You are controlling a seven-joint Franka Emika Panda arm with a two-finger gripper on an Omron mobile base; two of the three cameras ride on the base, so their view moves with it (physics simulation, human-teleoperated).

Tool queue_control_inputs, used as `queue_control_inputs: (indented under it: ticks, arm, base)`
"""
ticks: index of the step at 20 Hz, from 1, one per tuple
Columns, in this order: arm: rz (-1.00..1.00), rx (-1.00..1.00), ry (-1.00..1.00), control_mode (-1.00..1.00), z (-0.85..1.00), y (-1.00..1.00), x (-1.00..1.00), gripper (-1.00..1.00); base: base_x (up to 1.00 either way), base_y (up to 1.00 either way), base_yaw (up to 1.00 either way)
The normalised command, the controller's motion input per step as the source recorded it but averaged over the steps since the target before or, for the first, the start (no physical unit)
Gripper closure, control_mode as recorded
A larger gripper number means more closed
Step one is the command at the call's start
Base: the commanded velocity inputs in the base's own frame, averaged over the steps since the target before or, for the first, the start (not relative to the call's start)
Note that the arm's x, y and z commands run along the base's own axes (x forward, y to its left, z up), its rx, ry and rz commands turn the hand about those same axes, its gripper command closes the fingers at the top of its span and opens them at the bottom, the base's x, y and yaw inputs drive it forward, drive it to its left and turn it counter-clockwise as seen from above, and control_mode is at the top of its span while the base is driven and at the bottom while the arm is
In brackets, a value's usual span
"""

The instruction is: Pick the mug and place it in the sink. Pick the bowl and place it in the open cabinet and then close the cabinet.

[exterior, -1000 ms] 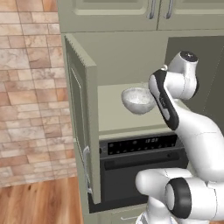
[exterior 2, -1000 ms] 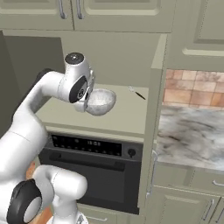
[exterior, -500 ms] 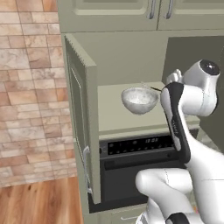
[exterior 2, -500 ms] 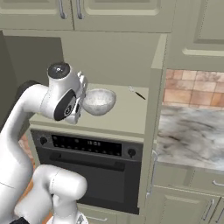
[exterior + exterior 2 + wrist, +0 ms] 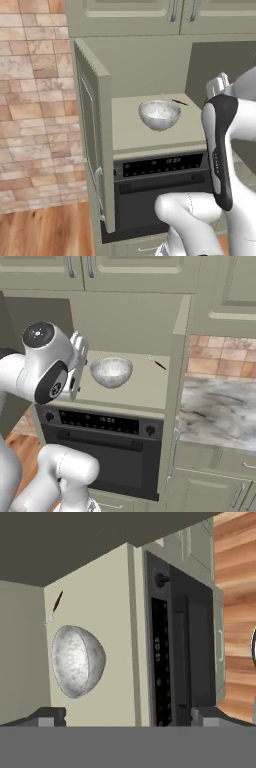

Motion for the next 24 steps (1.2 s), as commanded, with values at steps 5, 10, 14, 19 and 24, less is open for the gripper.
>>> queue_control_inputs:
  ticks: [5,10,14,19,24]
  arm:
    - [0.0,0.0,0.0,-1.0,0.32,0.0,-0.76,-1.0]
    - [0.0,0.0,-0.01,-1.0,0.1,-0.03,-0.75,-1.0]
    - [0.0,0.0,-0.05,-1.0,0.22,-0.11,-0.43,-1.0]
    - [0.0,0.0,-0.09,-1.0,0.28,-0.04,-0.32,-1.0]
    - [0.0,0.0,-0.07,-1.0,0.2,-0.01,-0.27,-1.0]
  base:
    - [0.0,0.0,0.0]
    - [0.0,0.0,0.0]
    - [0.0,0.0,0.0]
    - [0.0,0.0,0.0]
    - [0.0,0.0,0.0]
